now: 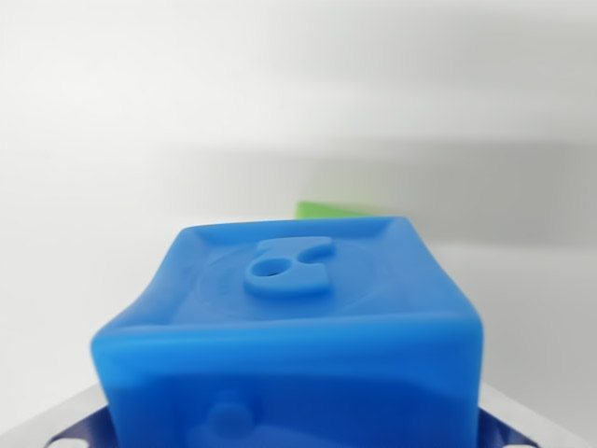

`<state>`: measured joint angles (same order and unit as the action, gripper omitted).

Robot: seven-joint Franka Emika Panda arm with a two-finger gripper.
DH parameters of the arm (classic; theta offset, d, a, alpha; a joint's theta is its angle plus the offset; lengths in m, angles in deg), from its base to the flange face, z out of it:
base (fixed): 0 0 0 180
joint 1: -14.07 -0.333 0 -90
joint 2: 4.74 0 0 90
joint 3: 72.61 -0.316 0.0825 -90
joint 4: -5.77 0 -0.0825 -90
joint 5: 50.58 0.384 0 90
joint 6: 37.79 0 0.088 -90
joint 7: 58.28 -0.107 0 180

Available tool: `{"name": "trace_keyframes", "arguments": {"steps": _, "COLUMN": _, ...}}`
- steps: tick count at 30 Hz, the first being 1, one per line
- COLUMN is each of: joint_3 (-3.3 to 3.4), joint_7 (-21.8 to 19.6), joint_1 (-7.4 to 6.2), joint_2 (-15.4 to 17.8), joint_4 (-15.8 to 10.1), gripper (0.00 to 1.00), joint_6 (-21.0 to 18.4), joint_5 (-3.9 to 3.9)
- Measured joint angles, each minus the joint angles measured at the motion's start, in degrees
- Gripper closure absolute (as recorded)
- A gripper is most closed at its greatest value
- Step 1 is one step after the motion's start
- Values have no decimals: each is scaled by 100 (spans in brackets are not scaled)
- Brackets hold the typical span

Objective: Stack cube

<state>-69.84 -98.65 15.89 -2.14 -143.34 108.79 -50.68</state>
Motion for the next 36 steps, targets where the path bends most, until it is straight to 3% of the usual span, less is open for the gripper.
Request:
{"name": "trace_keyframes", "arguments": {"steps": 24, "joint_3": 56, "joint_7": -692, "joint_1": 257, "joint_2": 731, "joint_4": -590, "gripper": 100, "joint_6": -132, "joint_5": -59}}
{"name": "trace_keyframes", "arguments": {"steps": 36, "joint_3": 55, "joint_7": -694, "joint_1": 261, "joint_2": 95, "joint_4": -662, "gripper": 100, "joint_6": 529, "joint_5": -51}}
